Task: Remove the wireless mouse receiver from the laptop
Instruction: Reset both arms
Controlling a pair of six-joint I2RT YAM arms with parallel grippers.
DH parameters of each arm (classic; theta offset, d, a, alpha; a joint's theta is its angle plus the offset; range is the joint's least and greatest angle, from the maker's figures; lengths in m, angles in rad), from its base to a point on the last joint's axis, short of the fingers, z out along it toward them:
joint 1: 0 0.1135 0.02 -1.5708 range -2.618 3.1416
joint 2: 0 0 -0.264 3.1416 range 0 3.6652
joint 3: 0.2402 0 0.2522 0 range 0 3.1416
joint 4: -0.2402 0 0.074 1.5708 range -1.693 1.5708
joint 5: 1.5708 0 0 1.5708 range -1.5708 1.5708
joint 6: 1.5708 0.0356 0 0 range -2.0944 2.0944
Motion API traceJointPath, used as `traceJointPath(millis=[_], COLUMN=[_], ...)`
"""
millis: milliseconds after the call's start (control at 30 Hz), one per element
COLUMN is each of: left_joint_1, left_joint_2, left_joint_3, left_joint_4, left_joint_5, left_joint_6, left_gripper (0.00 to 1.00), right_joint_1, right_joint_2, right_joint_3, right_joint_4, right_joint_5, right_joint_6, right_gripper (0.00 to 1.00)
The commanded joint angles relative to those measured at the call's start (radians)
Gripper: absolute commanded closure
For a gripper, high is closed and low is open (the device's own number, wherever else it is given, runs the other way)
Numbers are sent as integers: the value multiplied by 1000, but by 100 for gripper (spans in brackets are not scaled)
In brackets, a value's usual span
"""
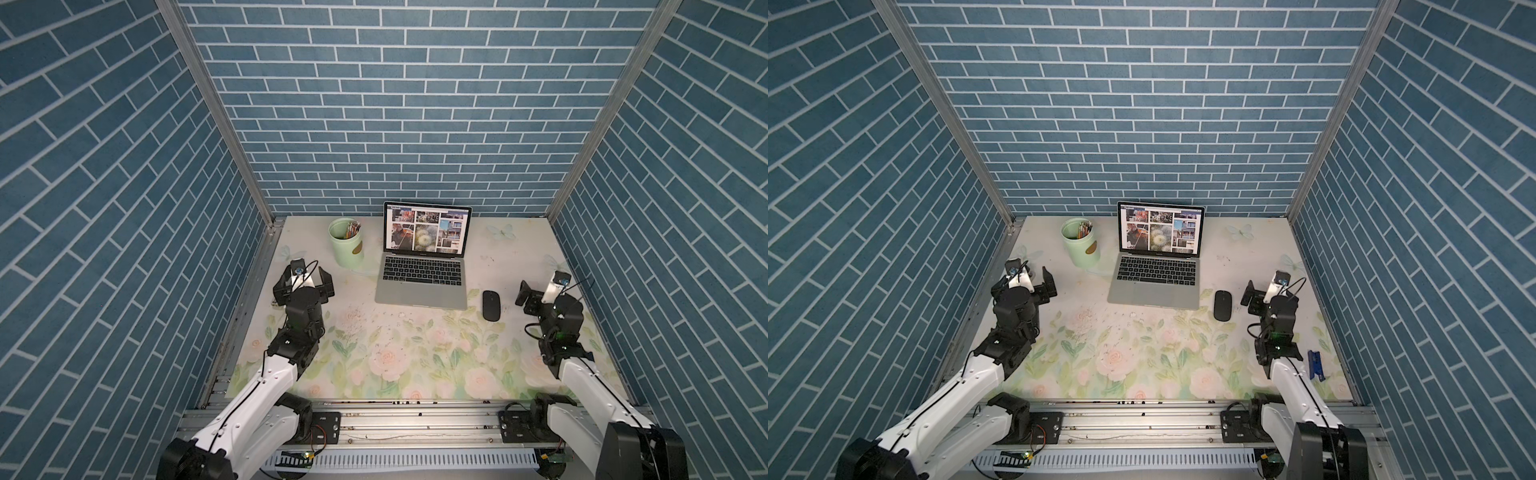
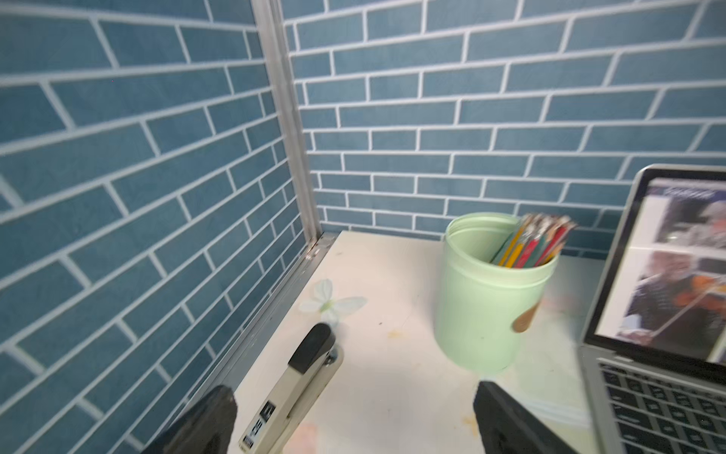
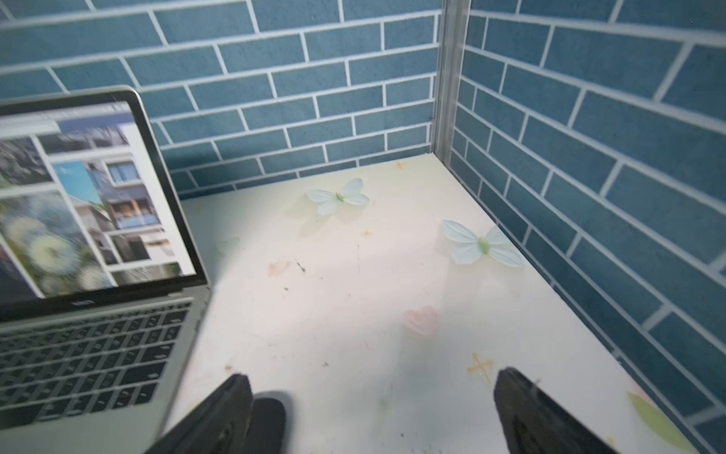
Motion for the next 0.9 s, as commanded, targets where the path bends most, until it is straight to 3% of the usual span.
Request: traceJointPath(millis=[0, 67, 200, 267, 300, 367, 400, 500, 533, 600, 633, 867], left_joint_1=[35, 42, 51, 59, 60, 61, 54, 110, 154, 242, 263, 271], left_joint_2=[52, 103, 222, 294, 339, 454, 483, 579, 569, 592, 618, 621], left_joint_3=[-35, -66, -150, -202, -219, -256, -251, -176, -159, -181, -204, -209], left_joint_4=[162, 242, 508, 659, 722, 911, 950, 903, 842, 884, 952, 962], left_joint_5=[-50, -42, 4, 86, 110, 124, 138, 206, 314, 538, 574, 569], left_joint_6=[-38, -27, 31, 64, 81, 134, 167, 137, 109, 80, 76, 67], left_gripper=[0, 0, 0, 0, 0, 0, 0, 0, 1, 0, 0, 0], right_joint_1=[-1, -1, 4, 7, 7, 8, 10, 28, 29, 29, 30, 32], right_joint_2=[138, 271, 447, 567, 518, 553, 528, 540, 546, 547, 540, 540], right_joint_3=[-74, -133, -91, -130, -116, -96, -66, -6, -4, -5, -2, -9], right_joint_4=[397, 671, 784, 1003, 898, 919, 825, 715, 714, 721, 703, 718], right_joint_5=[52, -2, -89, -132, -116, -154, -162, -185, -201, -202, -198, -197], right_joint_6=[-84, -94, -95, -100, -109, -115, -128, -161, -166, -166, -168, -169], right_gripper=[0, 0, 0, 0, 0, 0, 0, 0, 0, 0, 0, 0])
